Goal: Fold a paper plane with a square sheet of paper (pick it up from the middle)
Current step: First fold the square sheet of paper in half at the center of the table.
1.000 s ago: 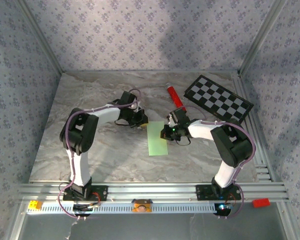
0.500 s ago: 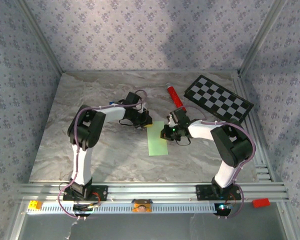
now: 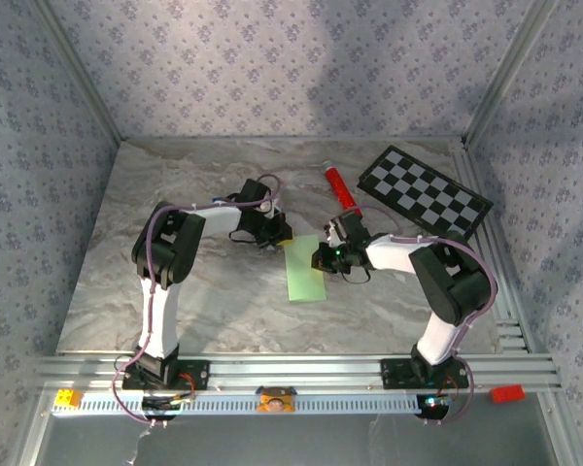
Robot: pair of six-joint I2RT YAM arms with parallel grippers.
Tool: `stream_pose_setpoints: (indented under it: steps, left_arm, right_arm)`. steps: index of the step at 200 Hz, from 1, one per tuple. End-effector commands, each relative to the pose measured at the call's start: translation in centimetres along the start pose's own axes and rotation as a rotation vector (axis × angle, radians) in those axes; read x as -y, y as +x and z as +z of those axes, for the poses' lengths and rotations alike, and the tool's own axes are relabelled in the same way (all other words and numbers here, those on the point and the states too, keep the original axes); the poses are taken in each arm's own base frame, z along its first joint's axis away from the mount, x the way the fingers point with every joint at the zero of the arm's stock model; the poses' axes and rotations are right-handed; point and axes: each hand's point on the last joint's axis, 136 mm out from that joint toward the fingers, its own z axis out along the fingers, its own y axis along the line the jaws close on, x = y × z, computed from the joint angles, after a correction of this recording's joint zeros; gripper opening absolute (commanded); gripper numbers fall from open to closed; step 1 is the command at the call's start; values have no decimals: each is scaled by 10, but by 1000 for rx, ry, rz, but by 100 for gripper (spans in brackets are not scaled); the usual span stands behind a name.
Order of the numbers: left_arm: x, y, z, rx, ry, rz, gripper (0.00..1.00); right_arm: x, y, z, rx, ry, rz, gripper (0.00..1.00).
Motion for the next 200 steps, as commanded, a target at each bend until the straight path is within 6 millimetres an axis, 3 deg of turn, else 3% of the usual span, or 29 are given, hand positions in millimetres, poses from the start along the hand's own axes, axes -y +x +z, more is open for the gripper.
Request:
stream_pose_setpoints:
  steps: [1, 37, 76, 102, 158, 200]
  left_arm:
    - [-36, -28, -11, 119, -127, -74, 4]
    - [-10, -30, -20, 118, -79, -41, 6]
    - [-1, -34, -28, 125, -80, -19, 7]
    - [16, -28, -32, 115, -55, 21, 7]
    - [38, 3, -53, 163, -124, 93, 10]
    - [51, 48, -34, 63, -1, 74, 9]
  right_arm:
    - [80, 67, 7, -195, 281, 110, 0]
    - [76, 65, 8, -192, 263, 108, 0]
    - [75, 64, 7, -191, 261, 105, 0]
    - [72, 64, 9, -189, 250, 101, 0]
    - [73, 64, 7, -187, 256, 104, 0]
    - [72, 62, 7, -185, 259, 102, 0]
